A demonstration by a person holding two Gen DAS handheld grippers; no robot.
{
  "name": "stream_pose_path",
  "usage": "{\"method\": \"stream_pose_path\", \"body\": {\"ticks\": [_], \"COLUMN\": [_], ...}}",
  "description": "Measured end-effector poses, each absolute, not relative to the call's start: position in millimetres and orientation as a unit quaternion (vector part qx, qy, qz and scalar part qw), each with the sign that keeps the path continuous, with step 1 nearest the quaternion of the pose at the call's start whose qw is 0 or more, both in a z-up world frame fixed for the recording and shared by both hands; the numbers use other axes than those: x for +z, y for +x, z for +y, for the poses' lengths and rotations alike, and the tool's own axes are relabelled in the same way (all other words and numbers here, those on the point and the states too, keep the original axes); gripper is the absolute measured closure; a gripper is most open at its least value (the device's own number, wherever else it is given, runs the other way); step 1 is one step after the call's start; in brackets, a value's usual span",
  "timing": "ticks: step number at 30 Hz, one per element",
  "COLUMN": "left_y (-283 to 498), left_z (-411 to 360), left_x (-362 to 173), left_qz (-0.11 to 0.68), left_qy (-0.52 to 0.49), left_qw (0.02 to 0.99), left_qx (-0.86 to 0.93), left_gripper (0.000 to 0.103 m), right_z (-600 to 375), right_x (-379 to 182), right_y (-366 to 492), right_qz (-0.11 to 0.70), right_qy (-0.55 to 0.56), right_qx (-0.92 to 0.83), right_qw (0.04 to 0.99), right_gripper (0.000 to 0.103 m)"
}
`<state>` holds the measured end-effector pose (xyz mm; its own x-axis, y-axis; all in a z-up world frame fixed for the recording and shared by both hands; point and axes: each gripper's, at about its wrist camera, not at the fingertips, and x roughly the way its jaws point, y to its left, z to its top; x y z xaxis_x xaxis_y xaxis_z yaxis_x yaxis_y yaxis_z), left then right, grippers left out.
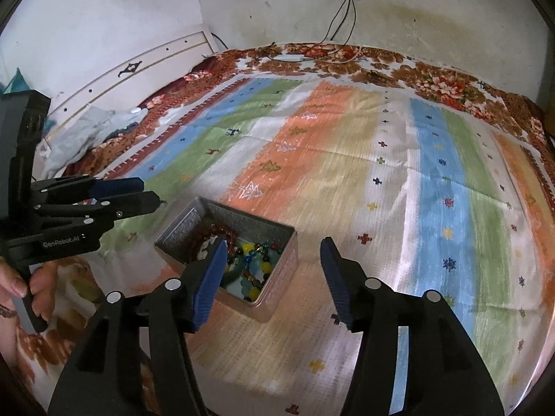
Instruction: Organize jewelry
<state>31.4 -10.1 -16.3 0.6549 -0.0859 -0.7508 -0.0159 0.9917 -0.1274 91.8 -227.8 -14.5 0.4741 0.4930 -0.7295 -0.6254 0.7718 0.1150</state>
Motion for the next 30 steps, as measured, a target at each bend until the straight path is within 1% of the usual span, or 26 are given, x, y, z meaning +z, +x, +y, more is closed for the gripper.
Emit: {"method": "stream_pose_path", "body": {"ticks": [2, 4, 6, 8, 9, 11, 14, 16, 17, 19, 22, 30], "left_y": [28, 23, 20, 17, 16, 13, 11, 11, 11, 9, 6, 5], "left_z": [-12, -15, -18, -18, -18, -16, -16, -17, -17, -17, -18, -21], "left_x": [-16, -15, -13, -12, -11, -10, -9, -9, -9, -9, -9, -9], "left_qz": [0.412, 0.408, 0.4, 0.394, 0.391, 0.386, 0.381, 0.38, 0.379, 0.376, 0.373, 0.37], "left_qy": [-0.06, -0.054, -0.047, -0.044, -0.045, -0.047, -0.044, -0.041, -0.041, -0.041, -0.038, -0.025], "left_qw": [0.909, 0.911, 0.915, 0.918, 0.919, 0.921, 0.923, 0.924, 0.924, 0.926, 0.927, 0.928], "left_qx": [-0.023, -0.024, -0.02, -0.014, -0.014, -0.012, -0.01, -0.008, -0.008, -0.007, -0.008, -0.007], "left_gripper": [0.051, 0.047, 0.045, 0.037, 0.035, 0.027, 0.019, 0.015, 0.013, 0.01, 0.007, 0.006], "right_z": [-231, -234, -237, -239, -240, -242, -244, -244, -245, -247, -250, -248], "right_x": [-15, -15, -15, -16, -16, -16, -15, -15, -15, -14, -13, -17], "right_y": [89, 87, 87, 87, 87, 85, 82, 81, 81, 81, 79, 75], "right_qz": [0.394, 0.393, 0.392, 0.39, 0.39, 0.385, 0.375, 0.371, 0.369, 0.364, 0.358, 0.354], "right_qy": [-0.08, -0.076, -0.073, -0.071, -0.073, -0.074, -0.07, -0.069, -0.067, -0.061, -0.055, -0.059], "right_qx": [0.328, 0.326, 0.323, 0.315, 0.309, 0.303, 0.307, 0.309, 0.312, 0.316, 0.325, 0.341], "right_qw": [0.855, 0.857, 0.858, 0.862, 0.864, 0.868, 0.872, 0.873, 0.873, 0.874, 0.874, 0.869], "right_gripper": [0.043, 0.039, 0.034, 0.032, 0.03, 0.026, 0.021, 0.018, 0.017, 0.012, 0.009, 0.009]}}
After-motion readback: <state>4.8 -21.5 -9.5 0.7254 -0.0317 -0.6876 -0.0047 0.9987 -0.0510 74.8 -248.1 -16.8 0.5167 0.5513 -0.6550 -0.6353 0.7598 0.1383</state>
